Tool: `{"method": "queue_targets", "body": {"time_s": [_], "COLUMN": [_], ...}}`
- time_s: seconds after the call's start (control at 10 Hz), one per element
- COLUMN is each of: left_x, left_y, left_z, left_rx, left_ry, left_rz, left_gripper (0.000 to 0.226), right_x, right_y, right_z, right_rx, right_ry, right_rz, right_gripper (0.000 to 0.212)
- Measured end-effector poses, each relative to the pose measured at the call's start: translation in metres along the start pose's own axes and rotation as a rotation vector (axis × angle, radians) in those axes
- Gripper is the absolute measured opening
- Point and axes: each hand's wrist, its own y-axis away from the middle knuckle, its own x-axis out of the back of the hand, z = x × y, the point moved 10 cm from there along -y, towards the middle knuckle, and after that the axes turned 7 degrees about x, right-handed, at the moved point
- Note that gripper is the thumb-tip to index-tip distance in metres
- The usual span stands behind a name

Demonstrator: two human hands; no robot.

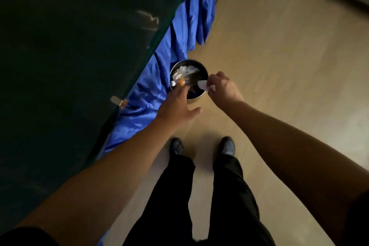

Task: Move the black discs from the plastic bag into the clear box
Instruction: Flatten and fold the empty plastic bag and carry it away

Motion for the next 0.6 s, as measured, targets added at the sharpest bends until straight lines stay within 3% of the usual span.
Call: {"method": "queue_targets", "body": {"time_s": [0.2,0.4,0.6], "left_x": [-0.075,-0.125,-0.139], "left_y": [-0.077,-0.135,-0.166], "left_z": [-0.056,-0.091,-0.091], "left_rx": [0.174,0.210,0.179], "left_ry": [0.094,0.134,0.147], "left_rz": [0.014,0.057,0.090], "left_gripper": [0.079,0.077,0.078], "right_x": [-0.130,-0.254,-0.332], "right_y": [-0.088,-0.147,-0.167], "right_z": [0.091,0.173,0.200], "right_rx": [-0.058,-0.210,-0.115], "right_ry": [-0.063,-0.083,0.110], "right_rz": [-0.162,-0.316,-0.505], "right_gripper": [0.023,0.036,0.032]}}
